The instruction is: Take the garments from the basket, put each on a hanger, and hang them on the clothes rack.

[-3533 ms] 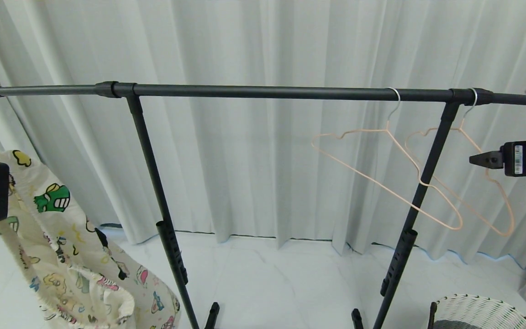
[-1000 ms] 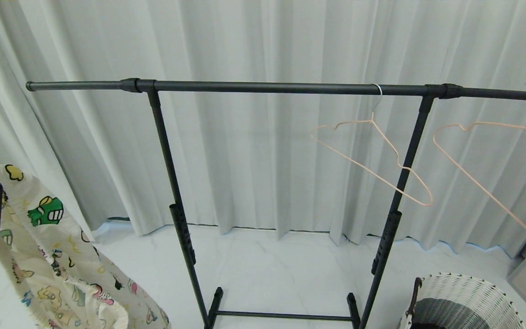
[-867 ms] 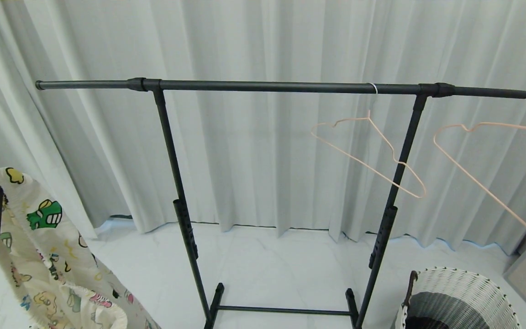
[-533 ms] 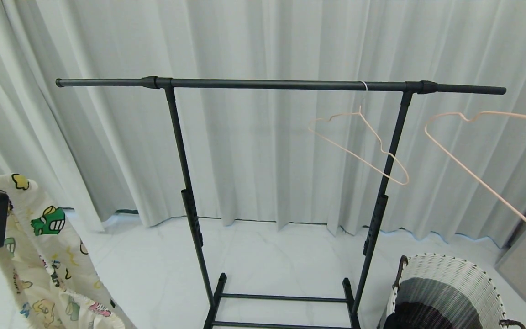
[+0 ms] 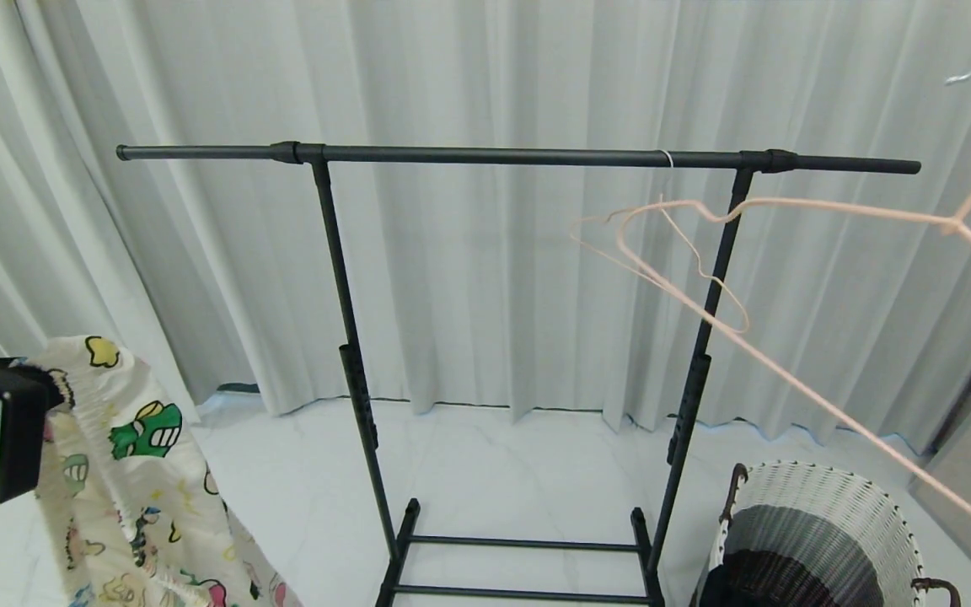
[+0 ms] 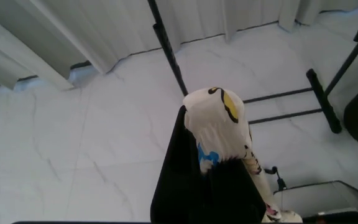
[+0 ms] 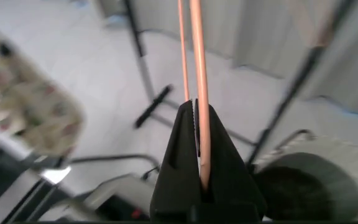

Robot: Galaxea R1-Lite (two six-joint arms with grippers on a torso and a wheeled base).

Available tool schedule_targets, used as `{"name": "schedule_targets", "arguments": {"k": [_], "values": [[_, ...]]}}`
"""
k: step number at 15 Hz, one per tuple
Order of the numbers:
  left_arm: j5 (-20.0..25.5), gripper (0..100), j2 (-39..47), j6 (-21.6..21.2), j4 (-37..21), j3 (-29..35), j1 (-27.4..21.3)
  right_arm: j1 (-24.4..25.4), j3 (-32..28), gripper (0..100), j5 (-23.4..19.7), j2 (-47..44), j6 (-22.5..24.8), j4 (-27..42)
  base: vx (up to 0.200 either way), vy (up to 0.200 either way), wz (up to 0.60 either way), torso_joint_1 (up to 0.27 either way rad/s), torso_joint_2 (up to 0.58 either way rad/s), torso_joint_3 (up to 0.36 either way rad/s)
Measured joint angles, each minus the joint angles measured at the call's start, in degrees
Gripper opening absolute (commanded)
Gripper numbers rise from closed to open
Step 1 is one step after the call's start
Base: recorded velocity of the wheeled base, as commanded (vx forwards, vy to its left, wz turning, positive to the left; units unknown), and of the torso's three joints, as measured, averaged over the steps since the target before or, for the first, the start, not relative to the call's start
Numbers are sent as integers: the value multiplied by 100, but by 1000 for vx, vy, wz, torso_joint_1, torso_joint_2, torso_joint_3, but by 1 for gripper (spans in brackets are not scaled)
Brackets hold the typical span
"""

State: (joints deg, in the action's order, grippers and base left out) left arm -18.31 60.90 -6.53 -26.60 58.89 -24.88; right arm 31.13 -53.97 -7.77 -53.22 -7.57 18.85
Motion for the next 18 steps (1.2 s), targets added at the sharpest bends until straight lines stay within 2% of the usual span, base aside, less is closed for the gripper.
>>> {"name": "schedule_targets", "arguments": {"k": [2, 4, 8, 12, 18], "values": [[-243, 0, 485, 358, 5, 517, -23, 736, 59, 0, -77, -229, -321, -11, 0, 0, 0, 0, 0, 0], [-569, 0, 1120, 926, 11, 1202, -91, 1263, 105, 0, -115, -488, -512, -24, 0, 0, 0, 0, 0, 0], [-1058, 0, 2259, 2164, 6, 2211, -463, 1787, 119, 0, -197, -979, -692, -462, 0, 0, 0, 0, 0, 0], [-1598, 0, 3018, 2640, 9, 2771, -638, 2078, 105, 0, -197, -1443, -916, -1150, 0, 0, 0, 0, 0, 0], [-1877, 0, 3650, 2931, 9, 3145, -649, 2419, 24, 0, -202, -1744, -923, -1280, 0, 0, 0, 0, 0, 0]]}}
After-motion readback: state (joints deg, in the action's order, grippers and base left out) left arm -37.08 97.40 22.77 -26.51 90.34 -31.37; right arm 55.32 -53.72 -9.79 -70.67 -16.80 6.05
